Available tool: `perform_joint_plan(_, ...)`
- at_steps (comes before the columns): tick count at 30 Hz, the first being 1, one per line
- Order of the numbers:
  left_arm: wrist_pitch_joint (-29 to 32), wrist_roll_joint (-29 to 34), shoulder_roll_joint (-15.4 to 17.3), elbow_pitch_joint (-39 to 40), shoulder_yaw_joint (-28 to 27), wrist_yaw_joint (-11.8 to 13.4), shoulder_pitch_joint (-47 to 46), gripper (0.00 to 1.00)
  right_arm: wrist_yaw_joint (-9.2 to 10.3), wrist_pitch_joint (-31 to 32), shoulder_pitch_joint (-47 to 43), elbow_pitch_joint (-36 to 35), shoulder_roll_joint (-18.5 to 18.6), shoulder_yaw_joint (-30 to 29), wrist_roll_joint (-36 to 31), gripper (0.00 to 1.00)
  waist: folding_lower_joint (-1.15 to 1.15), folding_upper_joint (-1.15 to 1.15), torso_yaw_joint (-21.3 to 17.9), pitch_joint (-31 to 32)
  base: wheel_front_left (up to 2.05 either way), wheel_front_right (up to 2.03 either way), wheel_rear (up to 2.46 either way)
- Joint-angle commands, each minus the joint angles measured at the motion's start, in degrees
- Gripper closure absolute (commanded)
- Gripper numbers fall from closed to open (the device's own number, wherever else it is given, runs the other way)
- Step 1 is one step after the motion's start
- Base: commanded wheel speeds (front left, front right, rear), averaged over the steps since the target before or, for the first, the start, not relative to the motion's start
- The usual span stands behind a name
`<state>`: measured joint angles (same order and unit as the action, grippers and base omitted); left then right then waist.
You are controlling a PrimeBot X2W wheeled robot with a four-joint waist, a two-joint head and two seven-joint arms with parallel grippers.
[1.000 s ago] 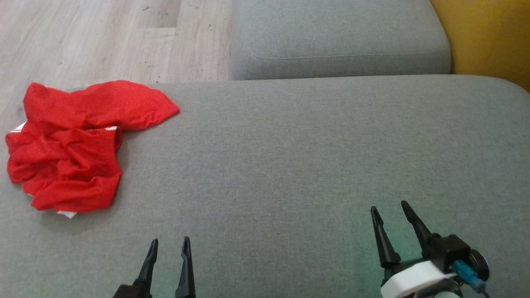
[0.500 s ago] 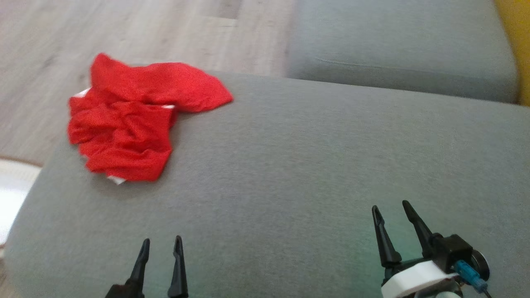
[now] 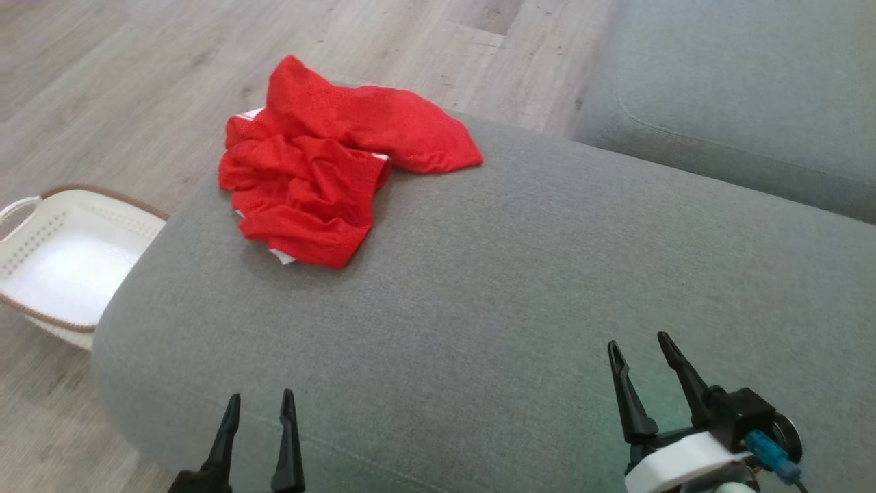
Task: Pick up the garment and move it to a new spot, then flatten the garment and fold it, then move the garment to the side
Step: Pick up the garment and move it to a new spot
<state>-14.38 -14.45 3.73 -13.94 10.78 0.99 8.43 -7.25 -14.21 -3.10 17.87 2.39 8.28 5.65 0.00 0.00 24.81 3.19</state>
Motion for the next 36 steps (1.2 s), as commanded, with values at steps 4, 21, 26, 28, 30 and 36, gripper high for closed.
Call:
perform_joint_plan(4, -0.6, 0.4, 0.2, 2.1, -2.2, -0.1, -2.3, 0.00, -0.24, -0.8, 2.2, -1.6, 0.5, 1.3, 0.5, 0.00, 0.00, 0.00, 1.1, 0.1, 0.00, 0.00, 0.00)
perform_joint_plan(21, 1.8, 1.6, 6.5, 12.7, -5.8, -0.8, -8.3, 0.00, -0.24, -0.8, 2.2, -4.9, 0.5, 0.5, -1.9, 0.00, 0.00, 0.00, -3.4, -2.3, 0.00, 0.00, 0.00)
perform_joint_plan(26, 8.0, 2.6, 13.2, 16.9, -8.6, -2.1, -18.4, 0.00, -0.24, -0.8, 3.2, -5.5, 0.5, 0.2, -3.7, 0.00, 0.00, 0.00, -6.1, -5.2, 0.00, 0.00, 0.00)
perform_joint_plan(28, 10.3, 2.8, 15.8, 17.0, -9.3, -3.1, -23.2, 0.00, -0.24, -0.8, 4.0, -5.8, 0.5, 0.0, -4.6, 0.00, 0.00, 0.00, -7.4, -7.0, 0.00, 0.00, 0.00)
perform_joint_plan(30, 12.6, 2.9, 18.0, 15.6, -9.6, -4.0, -28.1, 0.00, -0.24, -0.8, 4.9, -6.0, 0.5, -0.2, -5.6, 0.00, 0.00, 0.00, -8.5, -8.9, 0.00, 0.00, 0.00)
perform_joint_plan(36, 18.6, -0.9, 20.3, 5.7, -10.1, -6.1, -42.2, 0.00, -0.24, 0.1, 8.5, -7.5, 0.5, -0.4, -8.6, 0.00, 0.00, 0.00, -11.9, -16.0, 0.00, 0.00, 0.00)
